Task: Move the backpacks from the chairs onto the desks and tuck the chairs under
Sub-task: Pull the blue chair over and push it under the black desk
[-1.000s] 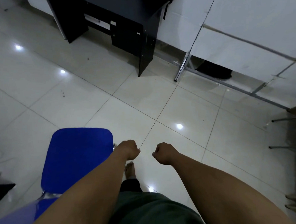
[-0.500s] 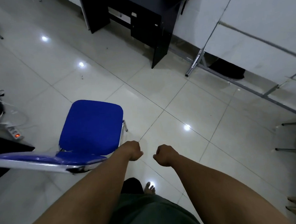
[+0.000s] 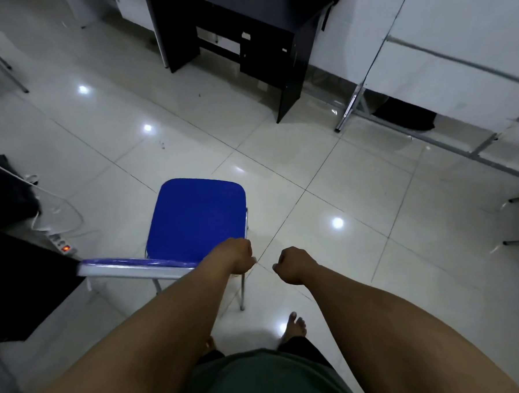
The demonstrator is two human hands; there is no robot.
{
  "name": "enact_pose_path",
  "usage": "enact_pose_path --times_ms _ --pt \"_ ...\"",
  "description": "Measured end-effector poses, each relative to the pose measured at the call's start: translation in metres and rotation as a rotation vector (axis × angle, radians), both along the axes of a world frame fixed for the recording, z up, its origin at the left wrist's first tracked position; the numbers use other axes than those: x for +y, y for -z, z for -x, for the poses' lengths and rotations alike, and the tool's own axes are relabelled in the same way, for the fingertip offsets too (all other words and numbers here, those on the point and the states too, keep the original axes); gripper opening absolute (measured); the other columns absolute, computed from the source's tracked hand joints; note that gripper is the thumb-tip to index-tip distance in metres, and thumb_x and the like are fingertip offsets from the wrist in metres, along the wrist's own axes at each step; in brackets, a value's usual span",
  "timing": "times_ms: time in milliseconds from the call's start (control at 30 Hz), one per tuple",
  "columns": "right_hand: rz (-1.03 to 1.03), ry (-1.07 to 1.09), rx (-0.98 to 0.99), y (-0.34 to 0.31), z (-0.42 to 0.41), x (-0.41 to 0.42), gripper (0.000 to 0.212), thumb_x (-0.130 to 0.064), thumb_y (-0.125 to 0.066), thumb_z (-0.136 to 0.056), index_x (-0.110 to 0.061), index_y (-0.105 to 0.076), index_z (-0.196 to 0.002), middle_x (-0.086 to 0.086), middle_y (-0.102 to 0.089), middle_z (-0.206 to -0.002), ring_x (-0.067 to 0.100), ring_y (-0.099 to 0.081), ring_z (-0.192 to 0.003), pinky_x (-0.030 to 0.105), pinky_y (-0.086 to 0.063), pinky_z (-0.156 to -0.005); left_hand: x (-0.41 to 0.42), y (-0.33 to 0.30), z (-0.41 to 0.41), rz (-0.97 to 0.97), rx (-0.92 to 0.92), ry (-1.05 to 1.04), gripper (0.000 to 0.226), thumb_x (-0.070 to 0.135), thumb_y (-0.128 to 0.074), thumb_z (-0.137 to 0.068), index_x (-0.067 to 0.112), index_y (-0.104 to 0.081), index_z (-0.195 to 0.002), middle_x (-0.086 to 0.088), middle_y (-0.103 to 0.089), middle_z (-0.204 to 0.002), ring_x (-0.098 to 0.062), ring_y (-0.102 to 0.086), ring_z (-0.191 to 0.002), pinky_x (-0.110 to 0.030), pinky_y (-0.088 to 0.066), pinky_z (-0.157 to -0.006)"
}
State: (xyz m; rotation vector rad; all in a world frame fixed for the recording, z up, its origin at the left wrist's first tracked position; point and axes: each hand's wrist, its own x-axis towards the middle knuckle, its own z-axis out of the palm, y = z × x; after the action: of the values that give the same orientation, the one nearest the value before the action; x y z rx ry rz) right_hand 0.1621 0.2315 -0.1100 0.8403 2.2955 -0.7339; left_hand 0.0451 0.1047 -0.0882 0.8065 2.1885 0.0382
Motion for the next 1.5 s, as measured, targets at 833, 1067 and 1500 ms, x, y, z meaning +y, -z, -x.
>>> enact_pose_path --times_ms 833,1067,1500 --pt "-0.087 0.083 0.206 -0.026 0.096 -0.144 0.020 -0.010 -0.059 -0.082 -0.016 -0.065 -0.099 0.006 -0.065 -0.101 0.025 -0.061 -0.087 0.034 -0.053 -0.074 -0.178 -0.010 0.079 -0.364 0.166 0.311 0.060 0.079 -0.038 -0.080 0.035 -0.053 -0.119 0.012 -0.058 -0.103 -0.008 -0.052 -0.091 -0.034 -0.044 -0.090" --pt "0.020 0.221 0.389 -0.033 0.094 -0.166 0.031 -0.043 -0.032 -0.099 -0.022 -0.054 -0.092 0.001 -0.062 -0.085 0.024 -0.058 -0.079 0.038 -0.048 -0.072 -0.220 -0.010 0.110 -0.192 0.203 0.389 0.067 0.033 -0.066 -0.082 0.035 -0.036 -0.142 0.005 -0.051 -0.131 -0.017 -0.050 -0.116 -0.033 -0.043 -0.098" --pt "0.029 -0.096 0.304 -0.030 0.108 -0.187 0.103 -0.103 -0.037 -0.051 -0.032 -0.055 -0.123 -0.009 -0.063 -0.115 0.012 -0.059 -0.099 0.037 -0.055 -0.085 -0.257 0.000 0.138 -0.110 0.208 0.238 0.068 0.022 -0.062 -0.081 0.032 -0.040 -0.144 0.005 -0.054 -0.134 -0.018 -0.053 -0.120 -0.032 -0.047 -0.098"
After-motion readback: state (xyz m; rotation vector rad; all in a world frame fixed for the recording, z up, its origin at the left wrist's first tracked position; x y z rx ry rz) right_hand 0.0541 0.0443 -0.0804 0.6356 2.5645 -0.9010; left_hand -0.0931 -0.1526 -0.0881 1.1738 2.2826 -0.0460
